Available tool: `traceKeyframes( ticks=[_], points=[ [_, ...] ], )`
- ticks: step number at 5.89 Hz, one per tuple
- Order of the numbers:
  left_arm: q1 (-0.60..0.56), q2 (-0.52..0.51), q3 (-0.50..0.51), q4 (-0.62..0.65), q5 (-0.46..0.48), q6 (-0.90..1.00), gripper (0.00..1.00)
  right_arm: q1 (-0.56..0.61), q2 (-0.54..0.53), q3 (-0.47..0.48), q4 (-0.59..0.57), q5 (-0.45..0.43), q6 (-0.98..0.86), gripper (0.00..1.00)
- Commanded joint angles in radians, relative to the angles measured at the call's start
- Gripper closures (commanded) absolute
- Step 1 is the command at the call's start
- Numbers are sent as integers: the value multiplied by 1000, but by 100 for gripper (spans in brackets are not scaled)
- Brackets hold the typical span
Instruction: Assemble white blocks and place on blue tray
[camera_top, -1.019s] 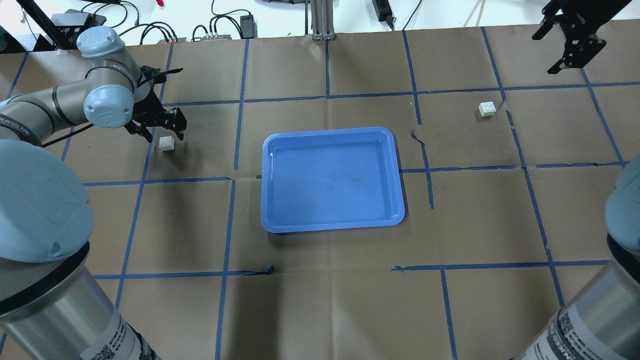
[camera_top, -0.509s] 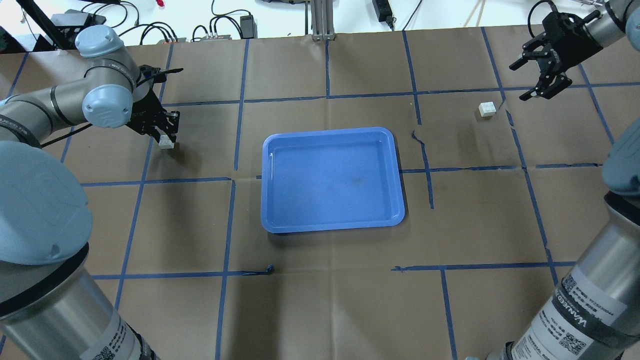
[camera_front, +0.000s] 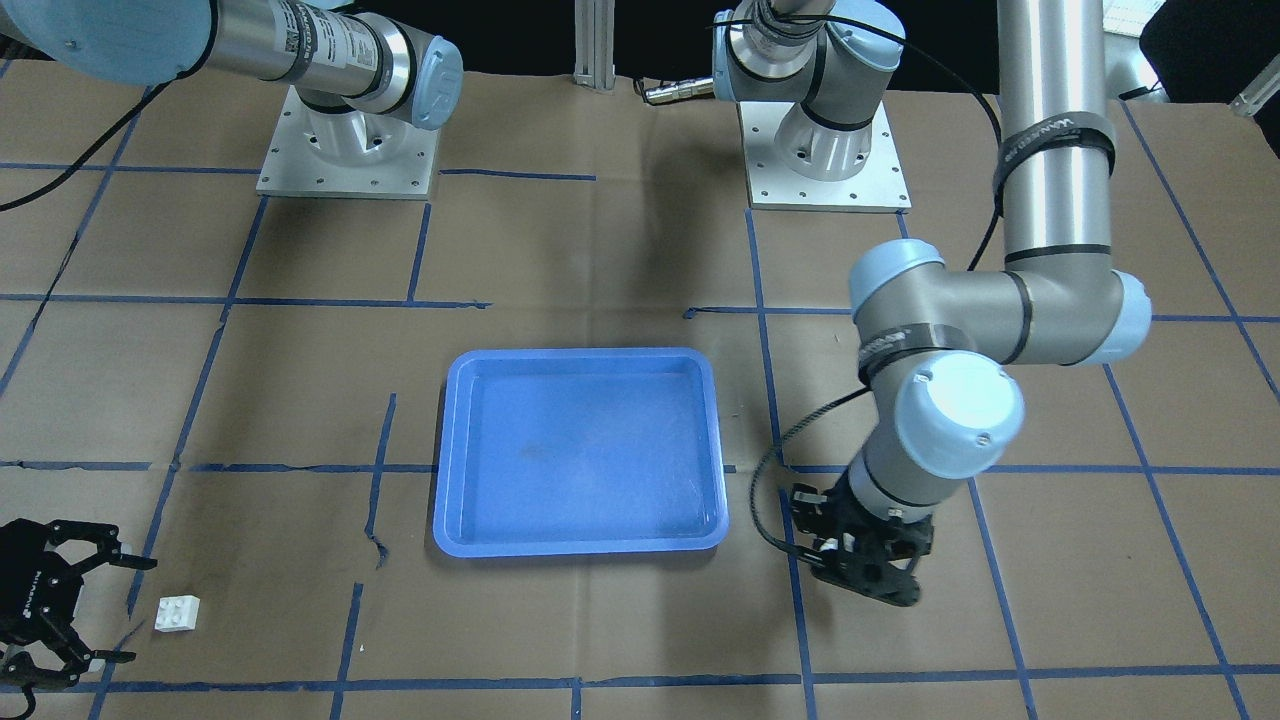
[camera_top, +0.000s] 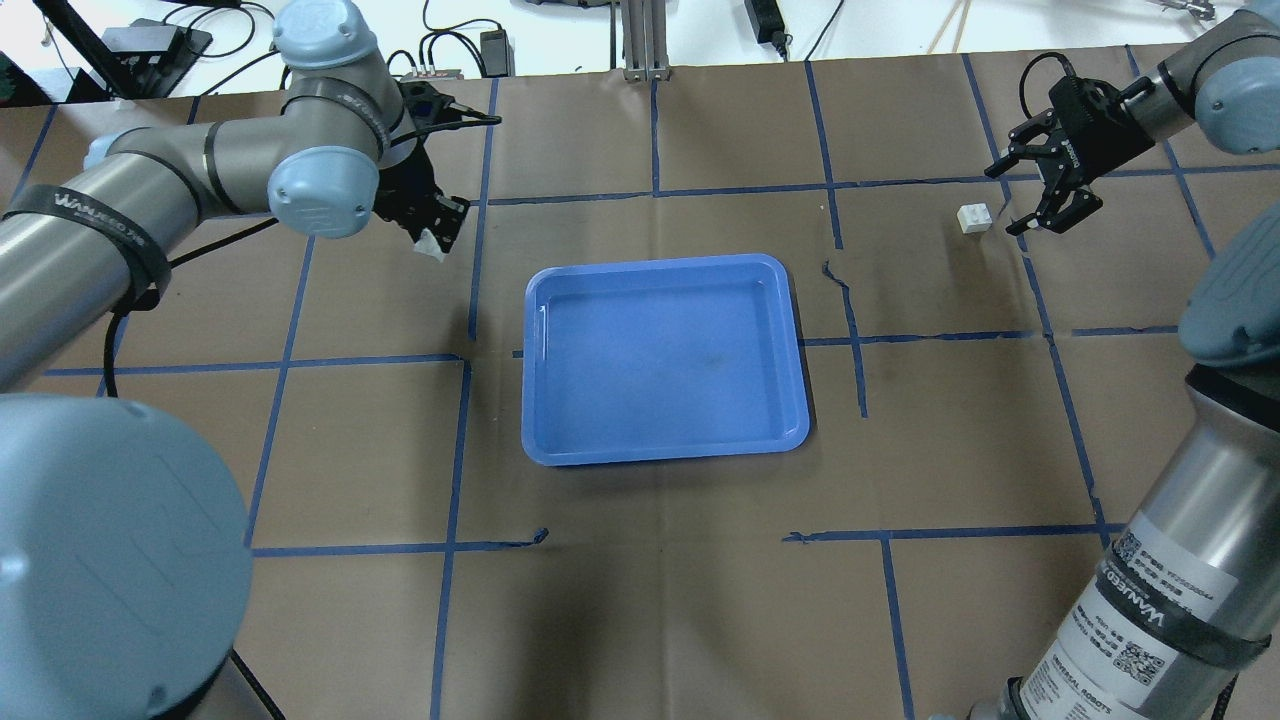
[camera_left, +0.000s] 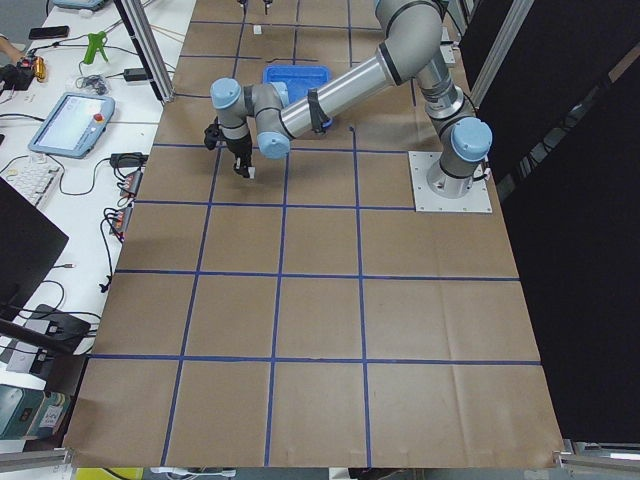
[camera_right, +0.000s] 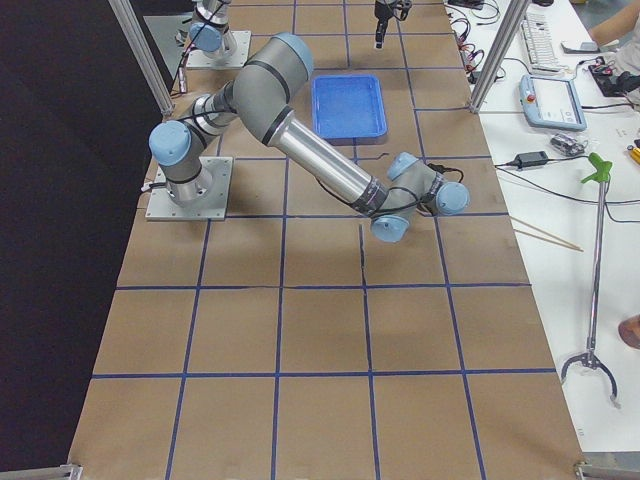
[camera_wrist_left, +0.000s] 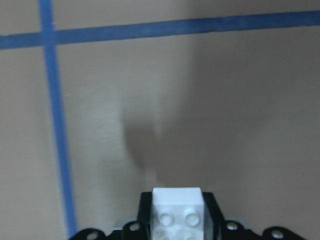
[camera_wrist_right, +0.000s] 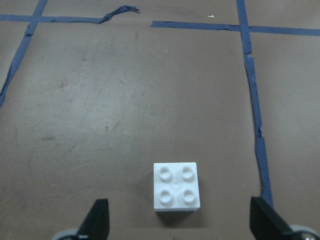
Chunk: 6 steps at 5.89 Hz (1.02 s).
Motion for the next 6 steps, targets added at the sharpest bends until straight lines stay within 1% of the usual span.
traceKeyframes(
  ticks=[1, 2, 3, 4, 5, 6],
  points=[
    [-173, 43, 0, 0, 9, 169, 87, 9, 3, 20, -28, -6, -40, 0],
    [-215, 72, -6, -2, 5, 409, 72, 18, 8, 23, -28, -8, -72, 0],
    [-254, 80, -18, -7, 6, 554, 92, 18, 8, 26, -28, -8, -71, 0],
    [-284, 54, -47, -7, 9, 668, 91, 18, 8, 27, -28, -11, -68, 0],
    [-351, 46, -61, -7, 12, 734, 91, 18, 9, 27, -28, -11, -66, 0],
    [-361, 16, -69, 1, 11, 738, 88, 18, 9, 27, -28, -12, -65, 6]
  ],
)
